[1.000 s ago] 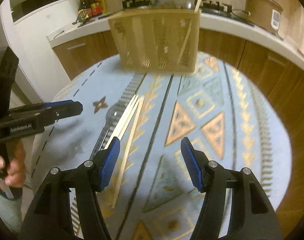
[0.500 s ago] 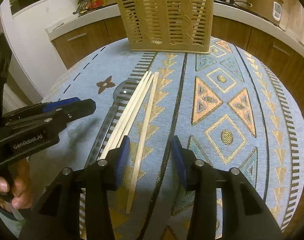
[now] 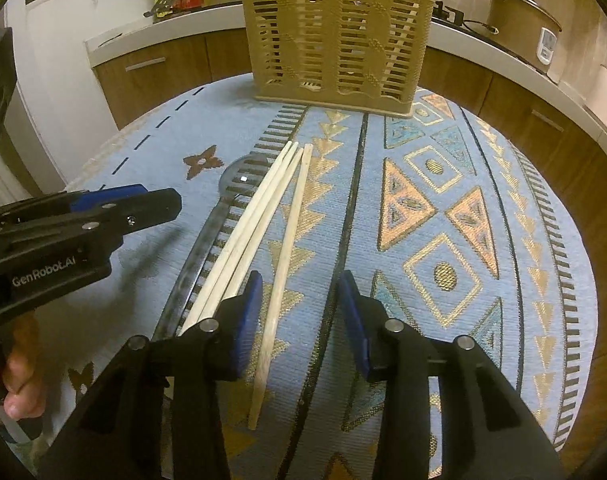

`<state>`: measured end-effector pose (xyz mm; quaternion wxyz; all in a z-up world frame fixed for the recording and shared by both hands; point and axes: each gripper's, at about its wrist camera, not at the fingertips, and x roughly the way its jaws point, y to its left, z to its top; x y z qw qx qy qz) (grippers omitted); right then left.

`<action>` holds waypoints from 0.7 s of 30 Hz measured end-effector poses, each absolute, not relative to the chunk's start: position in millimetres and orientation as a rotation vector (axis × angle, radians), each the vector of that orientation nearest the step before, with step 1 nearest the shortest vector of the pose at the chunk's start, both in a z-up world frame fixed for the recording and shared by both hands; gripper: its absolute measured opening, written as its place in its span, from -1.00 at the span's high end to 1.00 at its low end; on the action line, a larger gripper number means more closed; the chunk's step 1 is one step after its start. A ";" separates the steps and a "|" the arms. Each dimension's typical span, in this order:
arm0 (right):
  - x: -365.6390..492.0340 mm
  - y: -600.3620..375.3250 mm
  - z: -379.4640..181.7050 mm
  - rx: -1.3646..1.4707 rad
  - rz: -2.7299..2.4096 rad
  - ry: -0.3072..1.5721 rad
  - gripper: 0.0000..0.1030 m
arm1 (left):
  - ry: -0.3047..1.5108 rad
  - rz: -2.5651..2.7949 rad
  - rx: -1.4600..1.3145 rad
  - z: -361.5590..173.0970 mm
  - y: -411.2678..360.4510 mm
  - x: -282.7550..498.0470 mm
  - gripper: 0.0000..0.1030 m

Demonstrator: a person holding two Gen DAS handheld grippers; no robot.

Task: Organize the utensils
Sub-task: 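Move both tools back down toward the remaining spoons and chopsticks on the table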

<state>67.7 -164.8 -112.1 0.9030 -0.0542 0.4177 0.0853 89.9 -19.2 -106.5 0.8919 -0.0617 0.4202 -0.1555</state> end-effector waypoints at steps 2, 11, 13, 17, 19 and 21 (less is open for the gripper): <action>67.1 -164.0 -112.1 -0.118 0.174 0.860 0.45 | 0.874 -0.322 -0.126 -107.2 -19.8 89.7 0.28; 63.1 -168.1 -112.0 -0.104 0.162 0.862 0.86 | 0.876 -0.329 -0.120 -108.3 -24.0 87.7 0.28; 62.4 -172.5 -111.9 -0.082 0.165 0.867 0.90 | 0.879 -0.329 -0.121 -109.6 -24.6 87.4 0.28; 59.5 -180.8 -111.5 -0.064 0.145 0.873 0.91 | 0.883 -0.328 -0.120 -111.7 -24.5 88.2 0.28; 58.3 -183.2 -111.5 -0.058 0.144 0.877 0.91 | 0.883 -0.329 -0.120 -111.9 -24.6 88.3 0.28; 57.0 -184.8 -111.3 -0.059 0.134 0.878 0.91 | 0.884 -0.330 -0.121 -112.3 -24.7 88.8 0.28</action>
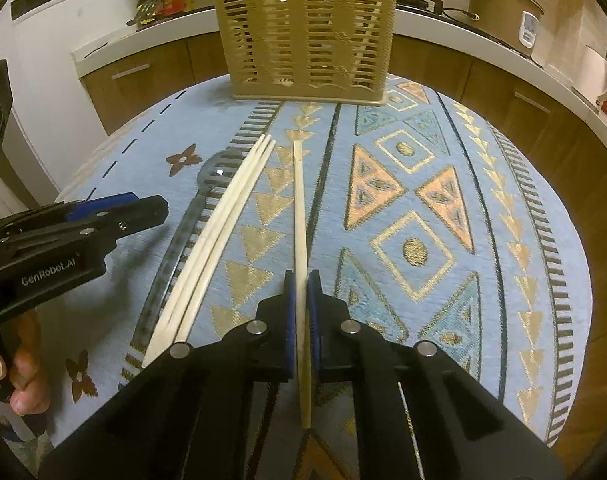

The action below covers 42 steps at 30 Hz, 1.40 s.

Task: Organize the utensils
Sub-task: 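Move both tools back down toward the remaining spoons and chopsticks on the table, then grasp a clear spoon with the left tool while the right tool grasps a wooden chopstick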

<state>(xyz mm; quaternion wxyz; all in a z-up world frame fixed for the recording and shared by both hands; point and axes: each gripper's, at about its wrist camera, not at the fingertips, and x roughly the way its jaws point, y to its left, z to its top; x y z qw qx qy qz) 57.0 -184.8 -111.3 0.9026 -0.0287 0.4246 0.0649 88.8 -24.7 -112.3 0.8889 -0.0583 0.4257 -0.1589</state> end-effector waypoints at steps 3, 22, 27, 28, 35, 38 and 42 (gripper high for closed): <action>54.1 -191.2 -111.2 -0.054 0.111 0.881 0.91 | 0.888 -0.327 -0.121 -112.5 -22.6 90.0 0.28; 51.7 -247.7 -104.2 0.008 0.107 1.005 0.85 | 1.028 -0.449 -0.174 -112.6 -29.2 124.0 0.28; 72.7 -261.1 -97.1 0.065 0.177 1.082 0.67 | 1.073 -0.429 -0.036 -109.5 -50.8 133.5 0.28; 78.7 -262.5 -94.7 0.042 0.167 1.090 0.67 | 1.080 -0.426 -0.011 -109.1 -54.5 134.5 0.26; 112.7 -266.3 -78.3 0.022 0.187 1.108 -0.23 | 1.091 -0.384 0.147 -109.6 -74.7 141.6 0.45; 128.7 -260.2 -70.3 0.017 0.242 1.131 -0.13 | 1.101 -0.387 0.135 -109.0 -73.1 146.7 0.77; 151.9 -257.2 -75.4 0.035 0.242 1.214 0.35 | 1.128 -0.413 0.024 -106.6 -53.1 154.5 0.93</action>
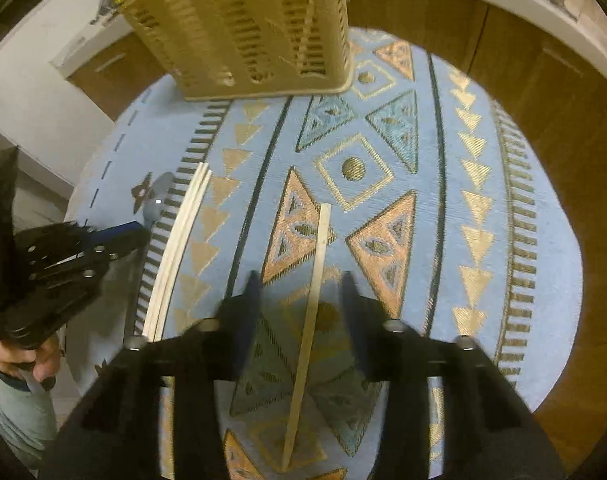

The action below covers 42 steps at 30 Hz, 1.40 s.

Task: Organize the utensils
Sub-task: 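Grasp a clear spoon with the left tool while the right tool grasps a wooden chopstick, then lift the spoon with the left tool while the right tool raises the chopstick over the caddy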

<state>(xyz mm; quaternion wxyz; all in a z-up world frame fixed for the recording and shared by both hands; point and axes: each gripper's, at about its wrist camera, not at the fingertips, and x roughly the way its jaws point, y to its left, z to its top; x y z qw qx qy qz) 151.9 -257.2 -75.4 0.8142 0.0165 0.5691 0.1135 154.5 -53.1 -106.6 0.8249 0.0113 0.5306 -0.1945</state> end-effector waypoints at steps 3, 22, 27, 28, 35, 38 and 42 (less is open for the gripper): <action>164.4 -255.7 -81.0 0.027 0.226 1.260 0.41 | 1.138 -0.407 0.007 -105.6 -42.3 154.8 1.00; 184.0 -219.0 -95.9 -0.112 0.177 1.330 0.43 | 1.255 -0.475 0.014 -106.8 -55.9 169.8 0.58; 184.9 -197.5 -100.1 -0.149 0.155 1.317 0.44 | 1.261 -0.452 0.062 -104.7 -64.2 168.9 0.53; 184.3 -194.2 -100.9 -0.151 0.155 1.317 0.44 | 1.261 -0.450 0.063 -104.6 -64.5 168.8 0.53; 178.7 -181.7 -100.1 -0.180 0.153 1.308 0.57 | 1.249 -0.413 0.109 -107.0 -82.7 169.5 0.55; 176.2 -176.7 -103.1 -0.195 0.177 1.312 0.83 | 1.219 -0.373 0.162 -108.3 -89.9 167.5 0.69; 169.3 -164.0 -103.8 -0.206 0.191 1.316 0.91 | 1.193 -0.346 0.173 -109.3 -93.4 165.0 0.79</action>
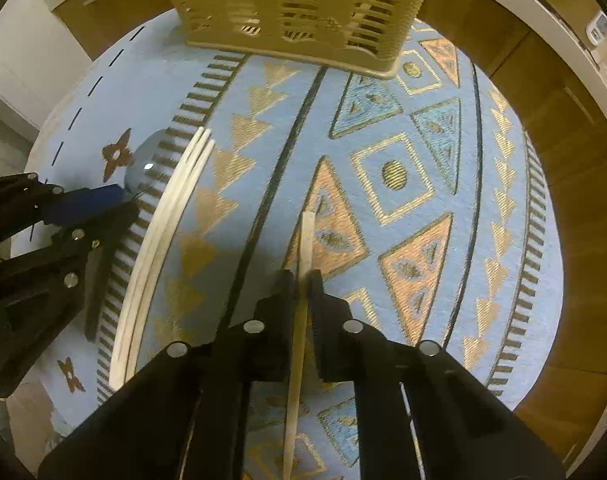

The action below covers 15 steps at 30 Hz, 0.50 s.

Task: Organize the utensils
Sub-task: 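Lift the spoon with the left tool while the right tool raises the chopstick over the caddy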

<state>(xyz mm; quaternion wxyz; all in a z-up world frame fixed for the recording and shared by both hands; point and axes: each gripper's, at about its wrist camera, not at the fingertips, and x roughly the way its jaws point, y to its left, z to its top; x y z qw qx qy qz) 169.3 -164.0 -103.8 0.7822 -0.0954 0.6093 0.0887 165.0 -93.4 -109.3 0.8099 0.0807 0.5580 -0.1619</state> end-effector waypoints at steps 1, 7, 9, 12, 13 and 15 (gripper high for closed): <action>167.8 -161.7 -103.9 -0.200 0.201 1.317 0.91 | 1.188 -0.346 0.170 -109.3 -91.5 164.8 0.80; 154.4 -159.9 -103.9 -0.147 0.242 1.308 0.91 | 1.140 -0.387 0.081 -106.8 -77.9 158.9 0.80; 149.0 -159.8 -101.7 -0.114 0.272 1.291 0.91 | 1.107 -0.398 0.066 -103.0 -73.3 153.7 0.80; 141.1 -162.5 -95.4 -0.081 0.302 1.246 0.91 | 1.050 -0.417 0.015 -92.1 -59.8 143.1 0.80; 138.6 -162.6 -93.2 -0.069 0.313 1.232 0.91 | 1.030 -0.418 -0.002 -88.4 -54.7 140.2 0.80; 137.5 -166.5 -90.1 -0.051 0.326 1.208 0.91 | 0.996 -0.419 -0.027 -81.1 -47.5 135.0 0.80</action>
